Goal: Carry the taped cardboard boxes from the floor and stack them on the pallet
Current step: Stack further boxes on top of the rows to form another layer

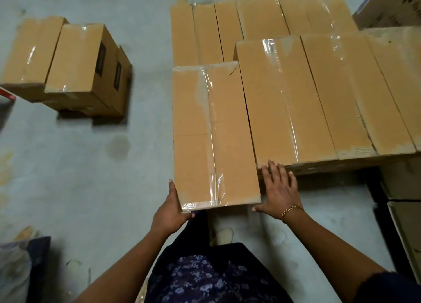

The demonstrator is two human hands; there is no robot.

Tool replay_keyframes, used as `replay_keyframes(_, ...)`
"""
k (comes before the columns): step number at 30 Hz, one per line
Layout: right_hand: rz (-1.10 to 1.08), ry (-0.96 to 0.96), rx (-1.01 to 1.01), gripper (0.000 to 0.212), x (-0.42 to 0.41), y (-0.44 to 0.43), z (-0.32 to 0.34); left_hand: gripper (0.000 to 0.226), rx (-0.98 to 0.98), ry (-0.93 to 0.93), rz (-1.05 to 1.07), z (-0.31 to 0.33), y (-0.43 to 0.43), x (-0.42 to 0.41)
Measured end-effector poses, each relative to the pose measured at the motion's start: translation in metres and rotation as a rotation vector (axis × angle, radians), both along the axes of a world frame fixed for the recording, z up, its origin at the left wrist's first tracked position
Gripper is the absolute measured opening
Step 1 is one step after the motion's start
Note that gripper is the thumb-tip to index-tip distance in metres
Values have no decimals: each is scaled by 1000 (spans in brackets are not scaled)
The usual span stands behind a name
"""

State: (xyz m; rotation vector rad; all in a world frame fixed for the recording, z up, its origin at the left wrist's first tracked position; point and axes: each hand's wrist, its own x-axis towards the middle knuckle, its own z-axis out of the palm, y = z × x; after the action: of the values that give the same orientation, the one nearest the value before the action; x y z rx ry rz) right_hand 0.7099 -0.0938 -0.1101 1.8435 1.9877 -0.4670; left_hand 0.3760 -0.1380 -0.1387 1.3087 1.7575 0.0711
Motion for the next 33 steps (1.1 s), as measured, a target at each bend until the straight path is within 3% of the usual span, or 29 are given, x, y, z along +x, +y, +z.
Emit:
replay_keyframes(10, -3, -9, 26, 137, -2, 16, -2, 111, 61, -1, 25, 6, 19, 3)
replay_keyframes(20, -69, -11, 56, 126, -15, 70, 8, 125, 22, 70, 39, -3, 82, -5)
replay_keyframes(33, -102, -14, 109, 98, -16, 93, 10, 117, 41, 68, 27, -6, 112, -5)
